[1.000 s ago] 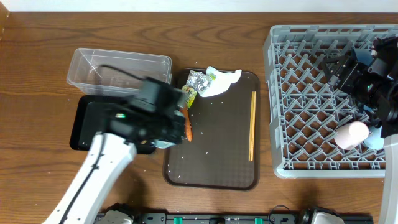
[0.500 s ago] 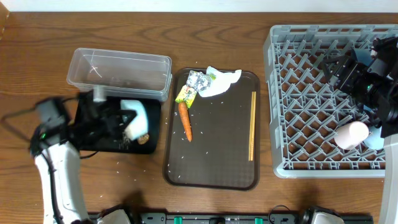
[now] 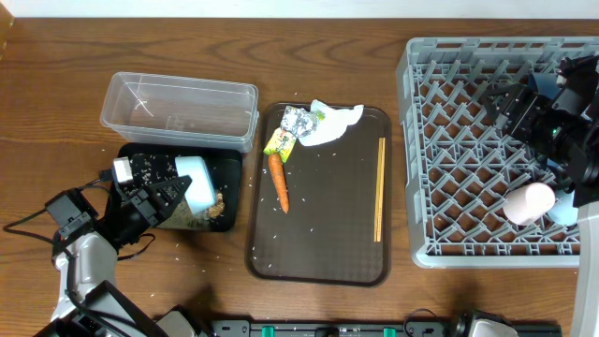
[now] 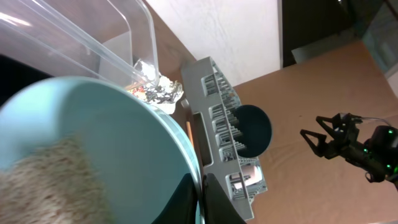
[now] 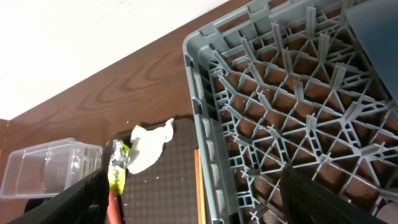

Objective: Sort waste into correct bins and load items into the dishwasher rack
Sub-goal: 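Tip white bowl over black tray with left gripper to pour rice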

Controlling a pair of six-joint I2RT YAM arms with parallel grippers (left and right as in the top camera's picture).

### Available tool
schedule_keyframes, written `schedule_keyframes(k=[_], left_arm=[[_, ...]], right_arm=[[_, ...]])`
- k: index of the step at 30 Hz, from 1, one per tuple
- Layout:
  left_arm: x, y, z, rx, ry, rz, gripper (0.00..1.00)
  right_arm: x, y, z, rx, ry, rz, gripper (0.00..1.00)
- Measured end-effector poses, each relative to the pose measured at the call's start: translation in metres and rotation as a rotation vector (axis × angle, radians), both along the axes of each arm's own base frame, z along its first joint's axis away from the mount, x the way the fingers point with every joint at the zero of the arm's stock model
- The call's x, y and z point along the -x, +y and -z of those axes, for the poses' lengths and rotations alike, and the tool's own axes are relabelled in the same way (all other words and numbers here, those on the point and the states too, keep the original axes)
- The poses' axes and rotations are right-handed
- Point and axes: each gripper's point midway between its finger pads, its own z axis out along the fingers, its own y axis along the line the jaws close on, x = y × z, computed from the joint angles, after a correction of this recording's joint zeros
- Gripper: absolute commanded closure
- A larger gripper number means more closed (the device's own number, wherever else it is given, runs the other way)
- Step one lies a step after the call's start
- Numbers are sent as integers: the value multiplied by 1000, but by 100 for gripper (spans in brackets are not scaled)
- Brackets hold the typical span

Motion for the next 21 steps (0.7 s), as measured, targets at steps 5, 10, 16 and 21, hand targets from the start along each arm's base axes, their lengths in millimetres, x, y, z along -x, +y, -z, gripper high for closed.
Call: schedule_keyframes(k=[5, 10, 16, 21], left_arm=[[0, 0, -2, 4, -10, 3, 94], [-1, 0, -4, -2, -31, 7, 94], [-1, 1, -4, -5, -34, 7, 94], [-1, 1, -4, -3, -34, 7, 94]], right_arm=[[0, 1, 0, -3, 1, -3, 21], [0, 1, 0, -4, 2, -4, 22], [1, 17, -1, 5, -15, -90, 58], [7, 83, -2, -2, -33, -326, 73]])
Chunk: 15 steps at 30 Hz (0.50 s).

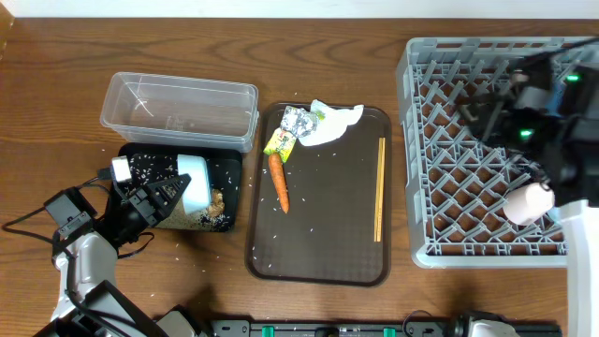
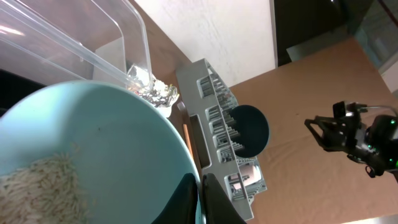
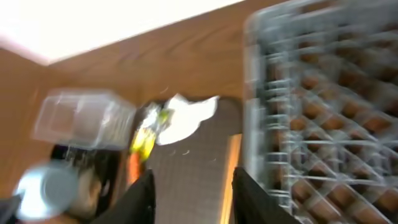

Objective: Sort waste into correct bins and load items into the dishwasher rack
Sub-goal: 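Tip white bowl over black tray with left gripper to pour rice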

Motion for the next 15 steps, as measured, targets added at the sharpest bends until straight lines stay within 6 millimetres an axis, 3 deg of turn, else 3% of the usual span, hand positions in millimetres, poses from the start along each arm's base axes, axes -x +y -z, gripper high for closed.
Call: schedule_keyframes(k=[4, 6, 9, 13, 15], left_arm=[[0, 0, 0, 6, 4, 0, 94], [0, 0, 0, 7, 5, 0, 94], [0, 0, 1, 4, 10, -2, 94], [-5, 10, 22, -21, 167, -70, 94], [-9, 13, 20, -29, 152, -77, 94]], right_arm=[[4, 55, 19, 20, 48, -165, 74], [2, 67, 30, 40, 70, -191, 72], [-4, 71, 38, 56, 77, -197, 72], [-8, 68, 38, 68, 67, -182, 73], [-8, 68, 38, 70, 70, -180, 72]])
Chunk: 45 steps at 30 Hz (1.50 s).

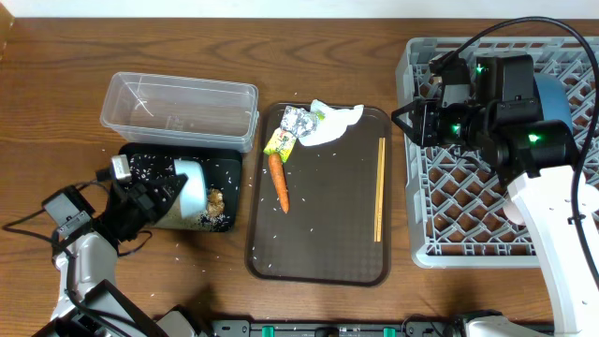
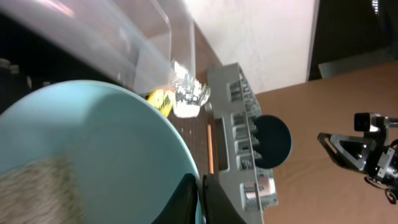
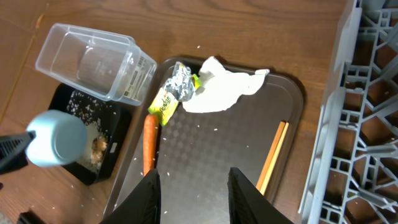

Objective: Sort waste into correct bins and load items into the dishwasher rack
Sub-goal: 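Tip white bowl over black tray with left gripper to pour rice, then hold white bowl tipped over black tray with left gripper, emptying remaining rice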

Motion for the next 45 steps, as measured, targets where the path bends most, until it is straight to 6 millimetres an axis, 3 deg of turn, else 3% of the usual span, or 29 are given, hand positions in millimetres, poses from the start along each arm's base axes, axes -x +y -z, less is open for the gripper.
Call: schedule_keyframes(k=[9, 16, 23, 42, 45], left_arm=[[-16, 13, -18, 23, -56, -25, 94], [-16, 10, -31, 74, -88, 9, 94], [-15, 11, -24, 110, -9, -23, 94], [-15, 9, -33, 117, -57, 8, 94], [-16, 11, -25, 142, 14, -28, 94]], right_arm=[[1, -1, 1, 7, 6, 5, 72], [1, -1, 2, 7, 6, 5, 72], [1, -1, 2, 7, 9, 5, 72], [1, -1, 1, 7, 6, 5, 71], [0, -1, 1, 7, 5, 5, 71]])
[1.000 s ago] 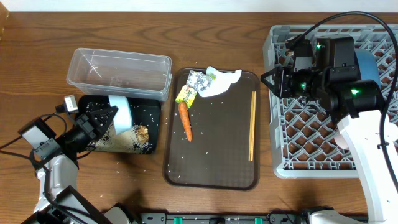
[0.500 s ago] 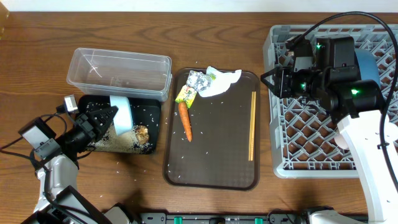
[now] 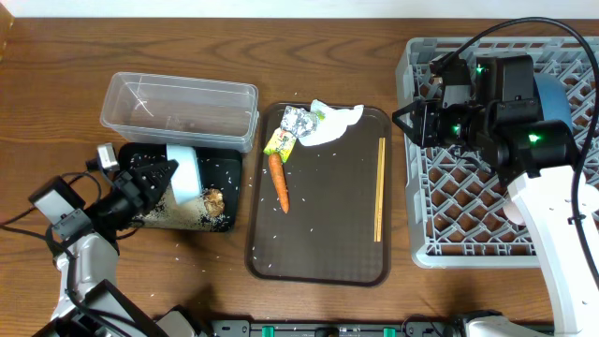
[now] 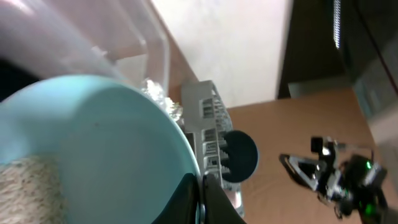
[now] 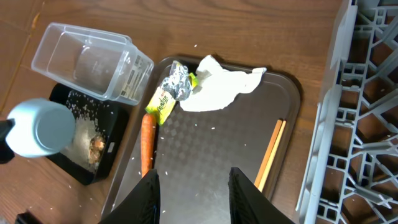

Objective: Sort waste into correct bins and load items into the dishwasher rack
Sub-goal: 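Hold white bowl tipped over black tray with left gripper, emptying remaining rice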

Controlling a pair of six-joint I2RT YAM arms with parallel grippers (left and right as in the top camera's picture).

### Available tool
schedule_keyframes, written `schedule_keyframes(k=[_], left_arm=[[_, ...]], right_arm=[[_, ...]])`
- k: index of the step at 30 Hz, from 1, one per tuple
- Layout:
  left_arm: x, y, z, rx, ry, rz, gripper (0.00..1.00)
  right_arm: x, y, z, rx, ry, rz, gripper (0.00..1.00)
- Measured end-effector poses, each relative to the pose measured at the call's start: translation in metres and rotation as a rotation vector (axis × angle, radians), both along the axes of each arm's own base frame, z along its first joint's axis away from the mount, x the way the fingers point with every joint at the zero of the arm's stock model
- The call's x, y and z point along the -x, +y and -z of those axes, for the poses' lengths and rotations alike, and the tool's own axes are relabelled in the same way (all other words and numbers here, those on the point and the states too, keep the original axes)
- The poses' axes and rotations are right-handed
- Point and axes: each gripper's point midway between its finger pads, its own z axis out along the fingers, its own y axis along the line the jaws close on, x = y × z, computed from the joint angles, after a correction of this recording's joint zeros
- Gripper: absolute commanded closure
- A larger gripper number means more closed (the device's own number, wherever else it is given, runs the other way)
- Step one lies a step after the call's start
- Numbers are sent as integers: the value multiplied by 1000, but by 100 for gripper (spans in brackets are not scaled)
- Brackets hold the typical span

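My left gripper (image 3: pixel 157 178) is shut on the rim of a light blue bowl (image 3: pixel 183 171). It holds the bowl tipped on its side over the black bin (image 3: pixel 230 165), where rice and food scraps lie. The left wrist view shows the bowl (image 4: pixel 93 143) with some rice (image 4: pixel 22 183) still inside and the gripper (image 4: pixel 200 186) pinching its edge. My right gripper (image 5: pixel 194 196) is open above the brown tray (image 5: pixel 211 168), near the grey dish rack (image 3: pixel 468 220). The tray holds a carrot (image 3: pixel 278 183), chopsticks (image 3: pixel 380 190), a foil and yellow wrapper (image 3: pixel 286 129) and a white napkin (image 3: pixel 334 120).
A clear plastic container (image 3: pixel 178 110) stands behind the black bin. A blue plate (image 3: pixel 547 94) stands in the rack at the back right. Rice grains are scattered on the tray and on the wooden table (image 3: pixel 309 56).
My left gripper and the bowl have shifted a little toward the back of the black bin. The right gripper stays open in nearly the same place over the tray.
At first the left gripper held the bowl tipped over the black bin with much rice in it, and the right gripper was over the rack's far right. Then less rice showed in the bowl. The right gripper came to the rack's left edge, over the tray.
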Motion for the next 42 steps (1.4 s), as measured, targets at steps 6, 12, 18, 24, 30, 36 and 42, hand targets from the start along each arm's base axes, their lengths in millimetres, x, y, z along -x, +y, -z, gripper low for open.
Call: schedule_keyframes(k=[6, 12, 18, 24, 30, 36, 42], left_arm=[[2, -1, 1, 14, 16, 1, 94], [1, 0, -4, 25, -1, 6, 93], [0, 1, -5, 33, 0, 6, 94], [1, 0, 4, 48, 74, -23, 94], [1, -4, 0, 37, 36, 5, 94], [2, -8, -2, 42, 25, 24, 94], [2, -9, -3, 49, 29, 29, 94]], right_arm=[[1, 0, 0, 0, 3, 0, 71], [0, 0, 0, 0, -3, 0, 71], [-1, 0, -1, -1, -6, 0, 70], [0, 0, 0, 0, -1, 0, 70], [0, 0, 0, 0, 3, 0, 70], [-1, 0, 0, 0, -3, 1, 70], [-1, 0, 0, 0, -3, 0, 70]])
